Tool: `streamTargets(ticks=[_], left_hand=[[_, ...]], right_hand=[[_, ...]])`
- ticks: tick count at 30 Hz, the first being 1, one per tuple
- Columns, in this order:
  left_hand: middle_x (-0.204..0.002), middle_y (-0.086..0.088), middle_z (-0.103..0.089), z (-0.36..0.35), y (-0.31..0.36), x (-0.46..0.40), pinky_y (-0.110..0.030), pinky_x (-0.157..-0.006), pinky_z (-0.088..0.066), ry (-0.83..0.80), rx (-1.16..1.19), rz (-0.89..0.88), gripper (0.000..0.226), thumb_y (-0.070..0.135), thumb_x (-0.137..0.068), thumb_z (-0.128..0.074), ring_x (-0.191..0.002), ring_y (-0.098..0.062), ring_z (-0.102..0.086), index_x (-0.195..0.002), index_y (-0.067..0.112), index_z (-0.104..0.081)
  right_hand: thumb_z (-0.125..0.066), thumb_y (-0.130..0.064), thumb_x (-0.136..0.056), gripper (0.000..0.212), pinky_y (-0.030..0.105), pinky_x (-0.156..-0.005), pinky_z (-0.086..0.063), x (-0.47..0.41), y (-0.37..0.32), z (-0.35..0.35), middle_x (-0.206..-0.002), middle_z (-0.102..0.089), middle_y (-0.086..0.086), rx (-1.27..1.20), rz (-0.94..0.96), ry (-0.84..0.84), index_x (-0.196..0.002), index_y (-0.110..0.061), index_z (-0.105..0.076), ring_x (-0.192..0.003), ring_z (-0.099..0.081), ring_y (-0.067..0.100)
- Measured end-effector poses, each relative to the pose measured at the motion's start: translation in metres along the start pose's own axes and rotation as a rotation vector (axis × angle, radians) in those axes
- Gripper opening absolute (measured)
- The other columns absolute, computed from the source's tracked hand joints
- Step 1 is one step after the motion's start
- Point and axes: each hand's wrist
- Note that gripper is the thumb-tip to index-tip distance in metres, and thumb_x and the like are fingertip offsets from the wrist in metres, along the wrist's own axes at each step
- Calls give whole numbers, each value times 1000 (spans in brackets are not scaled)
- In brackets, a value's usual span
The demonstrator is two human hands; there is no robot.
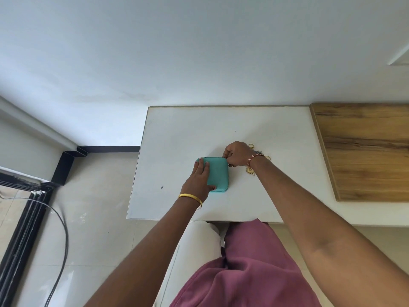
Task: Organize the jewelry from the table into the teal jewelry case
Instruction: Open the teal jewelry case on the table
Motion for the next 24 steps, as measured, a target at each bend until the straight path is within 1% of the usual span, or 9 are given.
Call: streamTargets(ticks=[1,3,7,10,14,17,18,21,24], left_hand=[[-156,-6,10,0,0,0,-33,-113,-25,2,2,-2,78,24,-91,-53,-145,-18,7,-147,11,0],[-156,-6,9,0,0,0,-32,-113,-25,0,5,-4,78,24,-91,-53,-145,-18,7,-146,11,-1],[-156,-6,9,0,1,1,-33,-113,-25,1,3,-3,78,24,-91,-53,-145,-18,7,-147,11,-1],[-156,-5,10,0,1,1,-33,-113,-25,-4,-1,0,78,24,-91,-52,-144,-18,8,-147,12,0],[-156,-6,10,1,1,2,-31,-113,-23,0,13,-8,77,24,-91,-52,-144,-18,8,-147,11,0],[-156,-6,10,0,1,2,-30,-113,-22,3,25,-9,77,24,-91,-52,-144,-18,8,-147,11,0],[-156,-5,10,0,1,2,-31,-113,-22,4,30,-9,77,24,-91,-52,-144,-17,8,-147,12,0],[-156,-4,10,0,1,2,-30,-114,-22,9,42,-10,77,24,-91,-52,-144,-16,8,-147,12,-1],[-156,-4,10,0,1,3,-29,-113,-21,13,48,-10,77,23,-91,-52,-144,-16,8,-147,12,-1]], right_hand=[[-53,3,-76,17,30,-66,-55,-1,-1,1,-69,-65,11,-1,-4,-13,-84,1,-68,-68,-65,27],[-53,6,-76,18,31,-68,-56,-1,-1,2,-79,-69,19,1,-5,-30,-85,2,-68,-68,-65,27],[-61,9,-78,14,25,-64,-56,-1,6,4,-92,-68,27,-61,-12,-30,-90,7,-67,-58,-62,16],[-64,8,-78,14,19,-59,-55,0,8,5,-92,-68,28,-77,-7,-1,-91,9,-67,-56,-61,12],[-62,9,-79,13,22,-63,-55,0,10,6,-94,-67,29,-119,-10,-10,-92,10,-66,-59,-61,15],[-58,10,-81,14,20,-61,-55,1,19,3,-97,-67,29,-153,-6,15,-93,10,-65,-57,-62,13],[-57,10,-81,14,21,-61,-54,2,21,2,-96,-67,29,-136,0,32,-93,9,-65,-58,-62,15],[-58,10,-78,20,26,-67,-53,3,17,-1,-94,-69,26,-46,21,36,-95,2,-66,-69,-63,25],[-63,3,-78,33,26,-76,-46,5,8,-5,-101,-69,17,154,77,4,-110,-4,-64,-87,-62,27]])
Point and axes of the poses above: each hand's wrist, its own x-axis away from the middle knuckle, its own z-axis out of the back of the hand, y = z × x
